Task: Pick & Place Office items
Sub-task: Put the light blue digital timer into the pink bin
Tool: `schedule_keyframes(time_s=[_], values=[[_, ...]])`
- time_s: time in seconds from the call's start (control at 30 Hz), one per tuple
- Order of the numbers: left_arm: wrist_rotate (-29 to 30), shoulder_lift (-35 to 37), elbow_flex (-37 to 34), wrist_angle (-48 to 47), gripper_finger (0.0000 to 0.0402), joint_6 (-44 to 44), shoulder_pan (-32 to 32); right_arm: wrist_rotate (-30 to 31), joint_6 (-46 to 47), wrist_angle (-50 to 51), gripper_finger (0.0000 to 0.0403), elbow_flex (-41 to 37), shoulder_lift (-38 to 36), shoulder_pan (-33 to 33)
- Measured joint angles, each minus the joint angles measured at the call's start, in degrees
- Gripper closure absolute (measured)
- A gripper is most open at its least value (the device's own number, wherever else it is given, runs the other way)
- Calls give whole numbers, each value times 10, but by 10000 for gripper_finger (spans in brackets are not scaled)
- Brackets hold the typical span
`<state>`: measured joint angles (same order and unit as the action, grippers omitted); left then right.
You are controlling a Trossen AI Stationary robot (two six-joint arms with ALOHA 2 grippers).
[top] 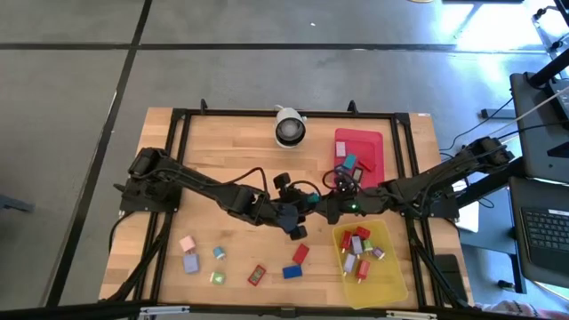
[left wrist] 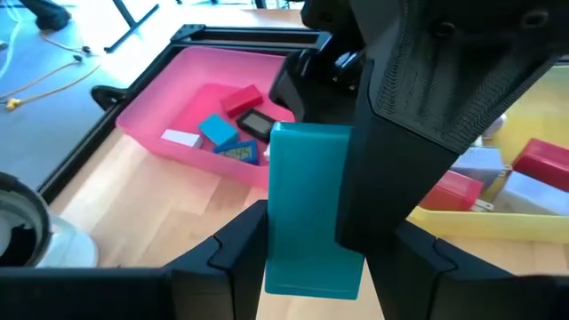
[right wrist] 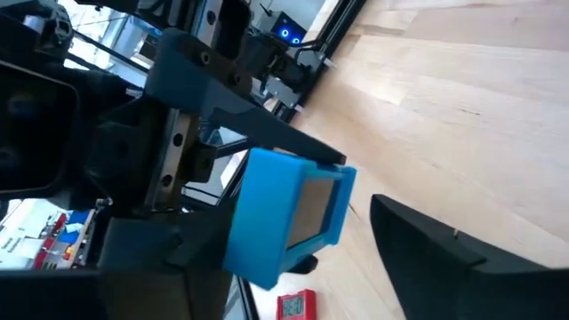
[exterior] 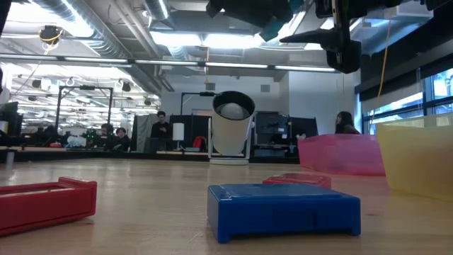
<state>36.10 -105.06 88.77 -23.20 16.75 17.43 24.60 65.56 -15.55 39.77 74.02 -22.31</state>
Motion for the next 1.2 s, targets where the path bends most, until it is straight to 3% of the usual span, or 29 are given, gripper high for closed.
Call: schedule_keyframes(time_s=[0.53, 0.77, 0.9, 1.2], values=[[-1, 0, 0, -7, 232, -10, 0, 1, 5, 1, 340, 0, 0, 1], [-1, 0, 0, 2, 197, -12, 7, -4, -15, 4, 333, 0, 0, 4], [8, 0, 0, -1, 178, 6, 12, -36, -30, 10, 332, 0, -4, 26], [32, 1, 0, -7, 160, 52, 14, -107, -43, 123, 335, -1, -28, 91]])
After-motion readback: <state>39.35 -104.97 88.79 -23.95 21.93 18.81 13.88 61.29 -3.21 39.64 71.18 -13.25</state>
